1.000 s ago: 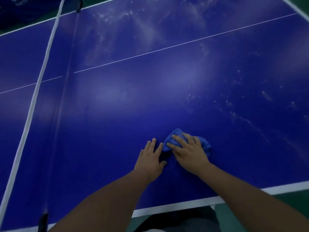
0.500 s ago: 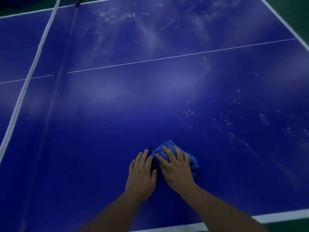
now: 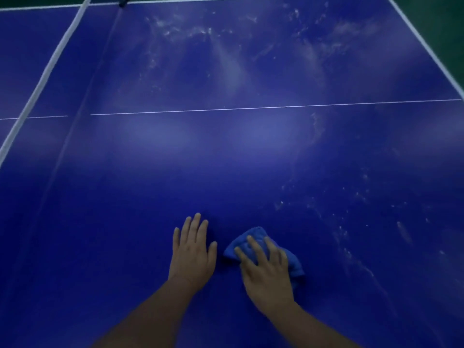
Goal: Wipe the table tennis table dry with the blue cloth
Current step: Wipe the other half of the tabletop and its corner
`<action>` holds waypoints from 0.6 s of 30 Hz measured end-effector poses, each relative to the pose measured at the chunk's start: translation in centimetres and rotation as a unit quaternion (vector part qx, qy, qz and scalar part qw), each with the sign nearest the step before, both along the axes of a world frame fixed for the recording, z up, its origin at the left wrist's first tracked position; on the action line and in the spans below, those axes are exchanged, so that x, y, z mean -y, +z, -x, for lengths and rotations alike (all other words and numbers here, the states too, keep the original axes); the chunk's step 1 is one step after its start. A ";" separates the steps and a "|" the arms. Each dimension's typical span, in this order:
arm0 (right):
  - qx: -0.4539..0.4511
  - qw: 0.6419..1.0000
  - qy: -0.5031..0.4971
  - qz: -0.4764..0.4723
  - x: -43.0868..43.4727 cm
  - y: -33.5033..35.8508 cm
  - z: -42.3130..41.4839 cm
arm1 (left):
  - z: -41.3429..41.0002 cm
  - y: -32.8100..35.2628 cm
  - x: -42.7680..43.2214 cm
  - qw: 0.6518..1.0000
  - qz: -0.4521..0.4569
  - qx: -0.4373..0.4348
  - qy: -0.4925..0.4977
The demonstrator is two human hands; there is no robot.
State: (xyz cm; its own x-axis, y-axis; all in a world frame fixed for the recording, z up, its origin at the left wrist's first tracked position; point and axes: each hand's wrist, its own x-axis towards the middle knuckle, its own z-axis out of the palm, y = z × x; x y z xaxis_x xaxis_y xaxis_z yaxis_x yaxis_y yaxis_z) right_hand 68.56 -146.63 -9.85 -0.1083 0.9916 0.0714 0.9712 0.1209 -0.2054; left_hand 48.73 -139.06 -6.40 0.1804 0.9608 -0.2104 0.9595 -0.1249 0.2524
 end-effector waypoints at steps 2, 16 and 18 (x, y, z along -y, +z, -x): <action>0.015 0.996 0.083 0.000 -2.2 -0.3 -1.9 | -0.9 -0.3 -1.7 1.000 0.004 0.000 -0.005; 0.022 0.996 0.081 0.001 -2.4 0.0 0.5 | 0.1 -2.8 -6.4 0.999 -0.017 0.012 -0.042; 0.025 0.993 0.118 -0.011 -6.9 0.0 -1.2 | 0.2 -2.8 -6.5 0.998 -0.023 0.009 -0.050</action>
